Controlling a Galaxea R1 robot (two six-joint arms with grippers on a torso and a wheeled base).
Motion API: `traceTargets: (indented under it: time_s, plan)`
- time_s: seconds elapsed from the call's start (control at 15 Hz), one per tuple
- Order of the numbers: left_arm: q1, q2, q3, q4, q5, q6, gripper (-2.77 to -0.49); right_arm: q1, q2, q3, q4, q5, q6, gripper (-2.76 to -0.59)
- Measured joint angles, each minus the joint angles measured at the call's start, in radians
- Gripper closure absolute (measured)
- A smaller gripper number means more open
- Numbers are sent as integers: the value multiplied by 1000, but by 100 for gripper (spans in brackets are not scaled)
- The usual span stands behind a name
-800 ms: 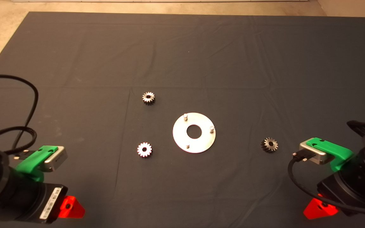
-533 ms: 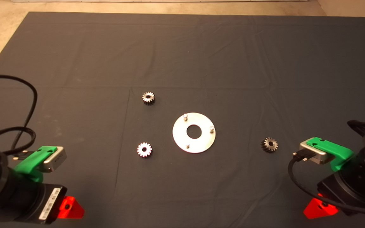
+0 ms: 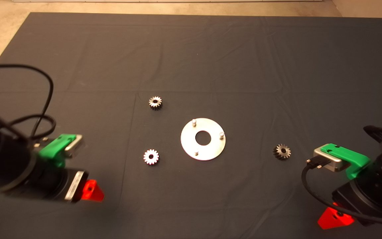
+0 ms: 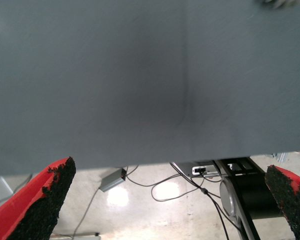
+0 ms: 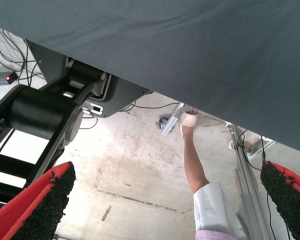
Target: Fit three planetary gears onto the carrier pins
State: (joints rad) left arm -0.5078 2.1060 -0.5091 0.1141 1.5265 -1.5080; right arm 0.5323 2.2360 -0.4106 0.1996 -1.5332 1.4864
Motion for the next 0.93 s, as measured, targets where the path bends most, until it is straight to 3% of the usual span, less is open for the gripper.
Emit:
traceTargets:
  time_s: [0.13,0.33,0.47,0.6,0.8,0.93]
  plan:
    - [4,96,-62,8,-4,12,-275,0,0,0,0,0,0,-275]
    - [6,156,-184,34,-7,44,-275,0,0,0,0,-1,0,-275]
    - [8,194,-281,37,-4,85,-275,0,1,0,0,1,0,-275]
    - [26,249,-392,53,-2,130,-275,0,2,0,0,0,0,-275]
    - [59,353,-533,59,-16,208,-275,0,2,0,0,0,0,-275]
    - [62,401,-624,59,-20,265,-275,0,2,0,0,0,0,-275]
